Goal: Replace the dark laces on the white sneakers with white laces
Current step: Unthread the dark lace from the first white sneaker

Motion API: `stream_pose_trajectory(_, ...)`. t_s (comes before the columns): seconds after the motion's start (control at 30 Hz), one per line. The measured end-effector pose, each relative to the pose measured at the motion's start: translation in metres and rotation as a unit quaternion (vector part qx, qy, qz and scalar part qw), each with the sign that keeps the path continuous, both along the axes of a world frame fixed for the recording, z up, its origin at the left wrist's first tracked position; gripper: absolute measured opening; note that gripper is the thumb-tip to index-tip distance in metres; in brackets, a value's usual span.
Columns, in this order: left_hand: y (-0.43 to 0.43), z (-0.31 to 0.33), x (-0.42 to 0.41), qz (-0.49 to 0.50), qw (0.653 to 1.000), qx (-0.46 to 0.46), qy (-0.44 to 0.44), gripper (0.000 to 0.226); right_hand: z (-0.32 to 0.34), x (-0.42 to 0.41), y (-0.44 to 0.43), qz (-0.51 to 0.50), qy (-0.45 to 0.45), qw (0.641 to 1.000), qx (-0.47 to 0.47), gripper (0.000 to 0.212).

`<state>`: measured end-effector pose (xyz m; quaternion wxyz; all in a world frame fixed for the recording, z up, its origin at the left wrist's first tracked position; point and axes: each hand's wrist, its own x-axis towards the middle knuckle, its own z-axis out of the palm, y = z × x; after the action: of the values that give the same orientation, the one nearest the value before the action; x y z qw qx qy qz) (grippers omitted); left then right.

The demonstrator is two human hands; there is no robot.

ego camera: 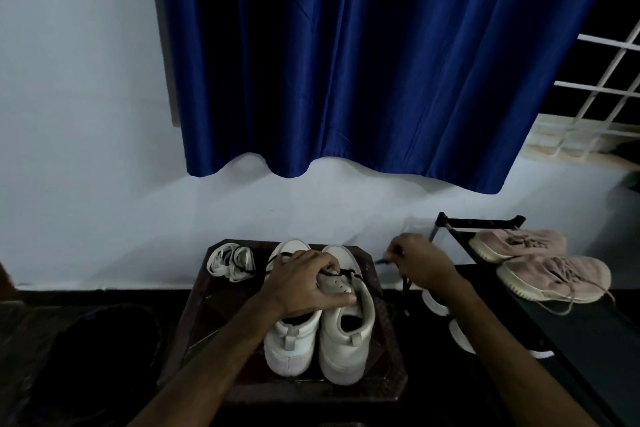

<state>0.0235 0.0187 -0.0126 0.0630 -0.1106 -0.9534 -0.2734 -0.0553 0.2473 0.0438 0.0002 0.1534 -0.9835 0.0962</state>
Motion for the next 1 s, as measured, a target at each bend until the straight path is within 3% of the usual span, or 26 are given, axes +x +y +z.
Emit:
stream_pose_trajectory(0.1,0.000,0.000,0.001,0.018,1.000,-0.022,-0.005,0.077,0.033,0.004,0.000,-0.038,-0.029,0.968,-0.246,0.018)
stream_pose_trajectory(0.2,0.002,0.001,0.000,0.067,0.994,-0.078,0.027,0.079,0.080,0.021,-0.012,-0.028,-0.093,0.885,-0.455,0.021)
stream_pose_trajectory(0.37,-0.005,0.009,-0.007,0.093,0.995,-0.002,-0.046,0.027,0.140,0.044,-0.013,-0.001,-0.096,0.711,-0.696,0.021)
stream_pose_trajectory(0.4,-0.006,0.014,-0.008,0.097,0.994,0.004,-0.045,0.026,0.137,0.044,-0.011,-0.006,-0.088,0.703,-0.705,0.020)
stream_pose_trajectory(0.5,-0.014,0.038,-0.007,0.145,0.989,0.013,-0.027,0.035,0.084,0.041,-0.009,-0.078,-0.088,0.758,-0.642,0.016)
stream_pose_trajectory(0.57,-0.024,0.046,-0.004,0.171,0.985,-0.030,-0.021,0.038,0.029,0.036,-0.009,-0.135,-0.092,0.808,-0.566,0.015)
stream_pose_trajectory(0.67,-0.030,0.046,0.001,0.163,0.981,-0.097,-0.036,0.034,-0.045,0.027,-0.005,-0.170,-0.067,0.906,-0.381,0.015)
stream_pose_trajectory(0.73,-0.027,0.041,0.002,0.147,0.985,-0.084,-0.017,0.031,-0.068,0.030,-0.007,-0.137,-0.060,0.951,-0.270,0.011)
stream_pose_trajectory(0.9,0.007,0.047,-0.006,0.074,0.995,-0.059,0.022,0.017,-0.051,0.019,-0.017,-0.068,-0.006,0.951,-0.301,0.014)
stream_pose_trajectory(1.0,0.028,0.049,-0.016,0.045,0.996,-0.075,0.022,0.014,-0.028,0.004,-0.021,0.021,-0.020,0.957,-0.287,0.021)
